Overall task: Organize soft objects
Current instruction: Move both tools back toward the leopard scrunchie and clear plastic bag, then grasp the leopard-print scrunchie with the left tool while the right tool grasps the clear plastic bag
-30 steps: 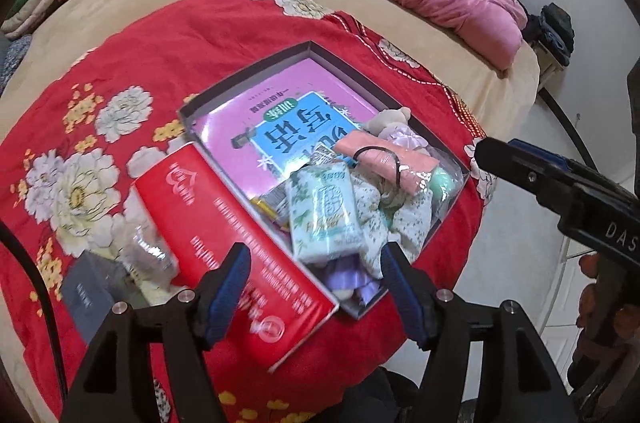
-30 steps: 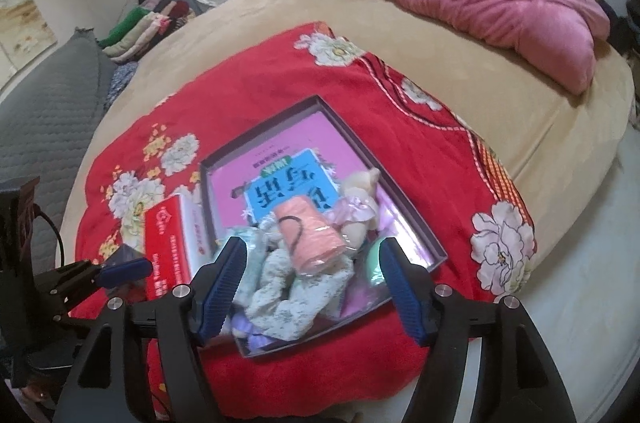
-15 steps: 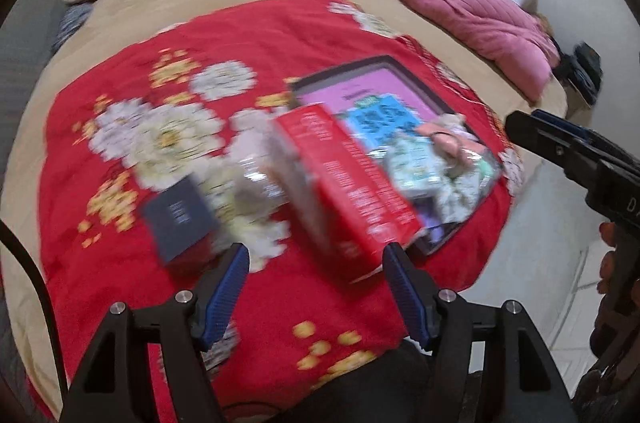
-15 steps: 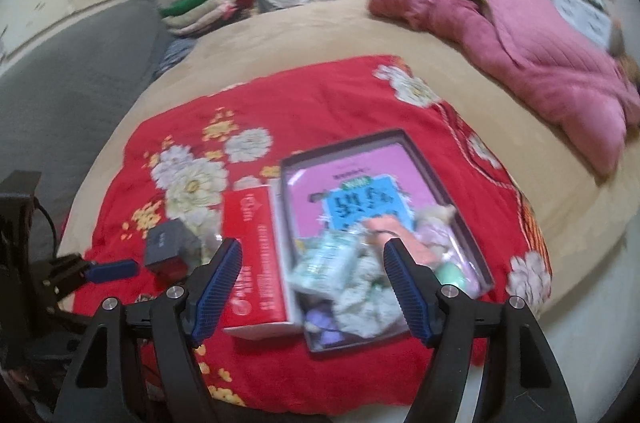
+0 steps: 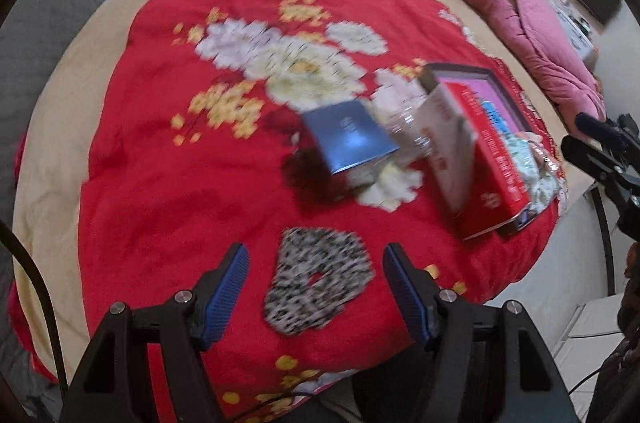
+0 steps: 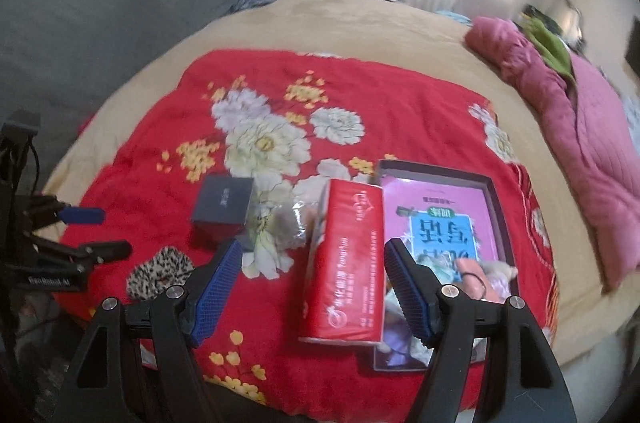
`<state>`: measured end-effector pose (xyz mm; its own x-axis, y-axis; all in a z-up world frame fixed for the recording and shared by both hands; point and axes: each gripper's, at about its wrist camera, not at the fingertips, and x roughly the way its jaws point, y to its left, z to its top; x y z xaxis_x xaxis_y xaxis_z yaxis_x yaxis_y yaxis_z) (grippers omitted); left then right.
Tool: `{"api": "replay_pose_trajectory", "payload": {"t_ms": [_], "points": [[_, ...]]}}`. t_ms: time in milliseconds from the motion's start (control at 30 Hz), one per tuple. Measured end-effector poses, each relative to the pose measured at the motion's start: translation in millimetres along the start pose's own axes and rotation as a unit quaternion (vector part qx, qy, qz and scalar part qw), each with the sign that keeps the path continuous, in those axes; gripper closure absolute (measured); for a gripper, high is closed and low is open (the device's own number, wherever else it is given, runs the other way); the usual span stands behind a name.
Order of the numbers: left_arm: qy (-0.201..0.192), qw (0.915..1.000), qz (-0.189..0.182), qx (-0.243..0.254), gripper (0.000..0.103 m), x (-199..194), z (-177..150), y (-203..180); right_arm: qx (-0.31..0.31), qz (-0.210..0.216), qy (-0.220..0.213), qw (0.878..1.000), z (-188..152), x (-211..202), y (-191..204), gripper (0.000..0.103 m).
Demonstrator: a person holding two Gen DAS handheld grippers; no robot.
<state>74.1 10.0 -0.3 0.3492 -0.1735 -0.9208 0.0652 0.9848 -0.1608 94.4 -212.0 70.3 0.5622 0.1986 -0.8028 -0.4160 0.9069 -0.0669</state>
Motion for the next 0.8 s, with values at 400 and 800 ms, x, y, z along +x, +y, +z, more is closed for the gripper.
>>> {"api": "replay_pose_trajectory", "payload": {"t_ms": [400, 800], "points": [[0.092, 0.9942, -0.053, -0.02, 0.033, 83.7, -28.2, 12.7, -0.164, -0.001, 0.049, 0.985, 10.3, 73.7, 45.4, 0.028], [0.098, 0.9906, -0.082, -0.051, 0.032, 113.4, -27.6, 22.3, -0.343, -0.022, 0.155, 0.926, 15.8, 190.9, 65.8, 0.028]]}}
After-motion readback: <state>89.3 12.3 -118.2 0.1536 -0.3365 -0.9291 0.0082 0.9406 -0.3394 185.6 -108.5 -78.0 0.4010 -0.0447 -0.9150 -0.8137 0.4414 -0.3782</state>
